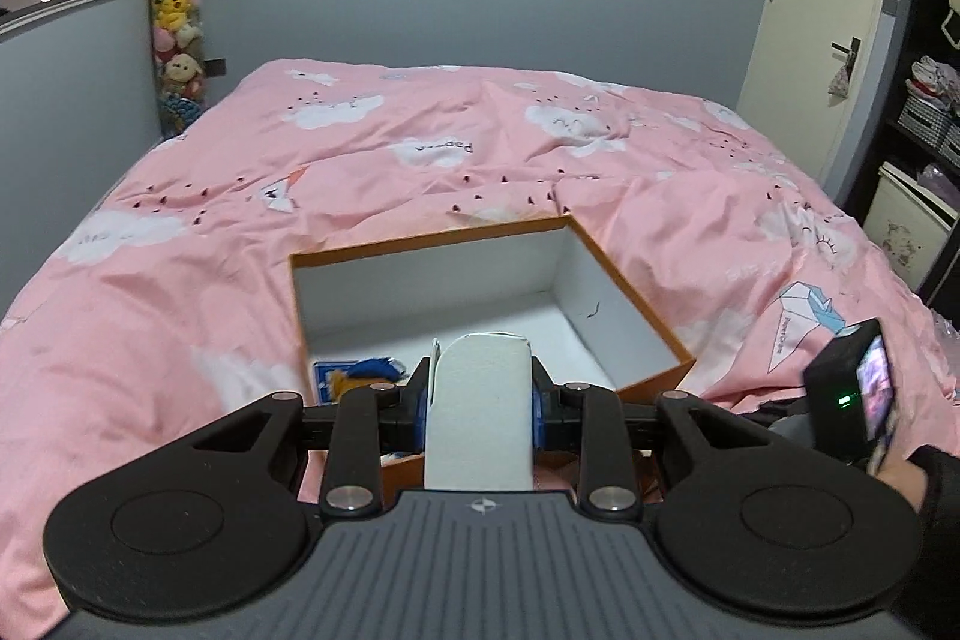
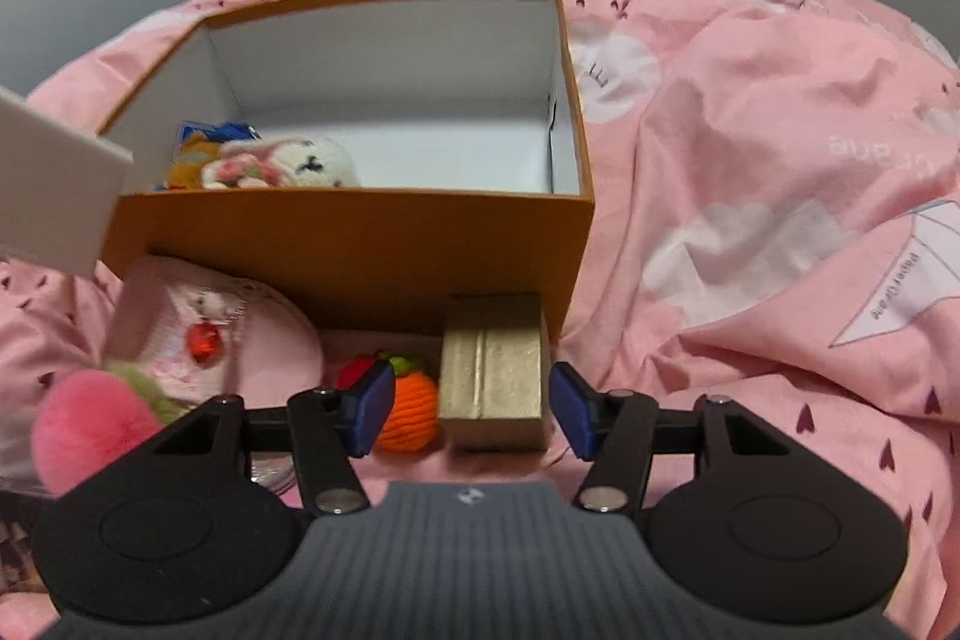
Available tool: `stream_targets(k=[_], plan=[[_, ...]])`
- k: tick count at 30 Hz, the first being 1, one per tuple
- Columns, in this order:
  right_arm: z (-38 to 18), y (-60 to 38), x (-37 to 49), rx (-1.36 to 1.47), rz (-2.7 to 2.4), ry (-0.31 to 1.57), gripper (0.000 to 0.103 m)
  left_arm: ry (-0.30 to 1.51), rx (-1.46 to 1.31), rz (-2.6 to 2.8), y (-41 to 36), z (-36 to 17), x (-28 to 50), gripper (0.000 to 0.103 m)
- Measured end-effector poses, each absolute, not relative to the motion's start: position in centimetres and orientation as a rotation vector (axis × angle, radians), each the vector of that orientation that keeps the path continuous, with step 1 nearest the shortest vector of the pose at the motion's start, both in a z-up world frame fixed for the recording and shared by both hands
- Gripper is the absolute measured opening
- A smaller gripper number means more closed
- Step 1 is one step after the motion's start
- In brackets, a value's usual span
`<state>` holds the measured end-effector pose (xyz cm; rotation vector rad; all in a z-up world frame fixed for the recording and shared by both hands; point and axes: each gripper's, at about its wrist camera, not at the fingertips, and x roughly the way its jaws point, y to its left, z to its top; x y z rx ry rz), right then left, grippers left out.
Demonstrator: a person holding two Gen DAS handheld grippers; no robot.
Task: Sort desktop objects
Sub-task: 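Grasp the gold box with the right tool while the left tool lifts the white box, then carry the white box and gold box over the orange box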
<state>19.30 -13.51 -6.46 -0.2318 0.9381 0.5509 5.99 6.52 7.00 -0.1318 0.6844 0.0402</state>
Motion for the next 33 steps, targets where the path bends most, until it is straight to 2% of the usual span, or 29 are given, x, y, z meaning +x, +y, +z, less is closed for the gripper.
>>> stream_targets(k=[4, 8, 13, 25, 33], plan=[[-7.3, -13.1, 20.5, -0.236, 0.552, 0.963, 0.06, 0.685, -0.151, 0.02, 6.5, 7.2, 7.7, 0.033], [-7.9, -13.1, 21.3, -0.247, 0.549, 0.978, 0.051, 0.678, -0.159, -0.001, 6.4, 7.5, 9.0, 0.033], [-7.5, -13.9, 21.3, -0.223, 0.566, 0.982, 0.05, 0.657, -0.145, -0.006, 6.1, 7.9, 10.6, 0.033], [1.2, -16.0, 18.4, -0.129, 0.725, 0.825, 0.05, 0.628, -0.187, -0.011, 6.3, 6.3, 14.1, 0.033], [5.1, -14.6, 20.8, -0.072, 0.749, 0.68, 0.049, 0.62, -0.223, 0.011, 6.3, 3.8, 16.7, 0.033]])
